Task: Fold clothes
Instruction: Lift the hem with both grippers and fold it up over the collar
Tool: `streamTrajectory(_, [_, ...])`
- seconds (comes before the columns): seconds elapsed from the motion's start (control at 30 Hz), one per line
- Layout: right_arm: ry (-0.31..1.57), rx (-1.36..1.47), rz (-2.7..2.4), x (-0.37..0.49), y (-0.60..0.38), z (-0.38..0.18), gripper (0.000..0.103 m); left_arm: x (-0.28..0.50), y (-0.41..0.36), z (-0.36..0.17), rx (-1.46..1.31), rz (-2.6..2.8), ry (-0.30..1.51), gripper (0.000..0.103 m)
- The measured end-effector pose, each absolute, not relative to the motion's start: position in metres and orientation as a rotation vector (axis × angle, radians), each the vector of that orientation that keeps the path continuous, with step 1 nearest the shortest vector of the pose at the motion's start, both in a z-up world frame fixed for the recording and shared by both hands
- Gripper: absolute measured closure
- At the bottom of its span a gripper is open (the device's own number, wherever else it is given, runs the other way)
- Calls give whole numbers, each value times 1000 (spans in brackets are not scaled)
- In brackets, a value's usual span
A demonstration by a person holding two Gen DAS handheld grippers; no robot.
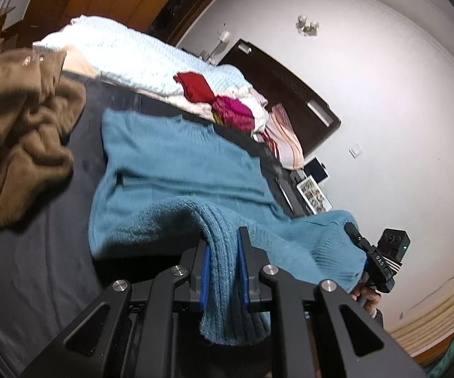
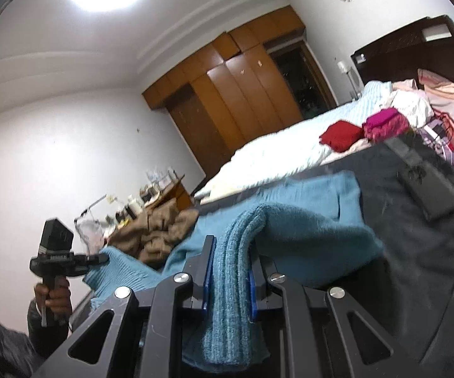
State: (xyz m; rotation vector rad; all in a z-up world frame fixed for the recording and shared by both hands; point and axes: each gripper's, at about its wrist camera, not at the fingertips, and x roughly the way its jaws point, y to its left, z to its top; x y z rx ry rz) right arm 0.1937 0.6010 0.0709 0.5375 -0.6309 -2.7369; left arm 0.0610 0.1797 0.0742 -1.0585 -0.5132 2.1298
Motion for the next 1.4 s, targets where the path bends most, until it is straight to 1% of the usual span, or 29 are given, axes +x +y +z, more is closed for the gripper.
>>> streamTrajectory(0.27, [-633,508,-2823,117,615,109,85,-10,192,101,-1004,2207,-558,86])
streamTrajectory(0.37, [-659,534,-2853,77,620,112,85,-43,200,99,-1025,2243,-552,86])
streamTrajectory(0.47, [-688,569,-2874,38,625,109,85,-80,207,86,-1085,2259,-562,86])
streamTrajectory(0.7, [-752,735,-2930,-53,642,76,85,-156,225,45,-1223,2289,-559,86])
streamTrajectory(0.87, [-768,907,-2935,-95,648,32,85,-187,237,3,-1334,2274,-529,86])
streamTrajectory(1.07, [-747,993,-2957,-112,653,2,85,-201,237,-33,-1396,2265,-537,86])
streamTrajectory(1.23, [-748,1041,-2953,-117,653,-9,84,-201,244,-40,-1392,2296,-513,85])
streamTrajectory(1.3, [-738,1062,-2950,-119,651,-11,82,-201,244,-43,-1398,2295,-527,82])
streamTrajectory(1.33, [-739,1068,-2944,-119,651,-11,78,-201,243,-43,-1396,2288,-547,82])
streamTrajectory(1.4, [-757,1055,-2933,-118,652,-8,60,-201,236,-43,-1376,2262,-621,79])
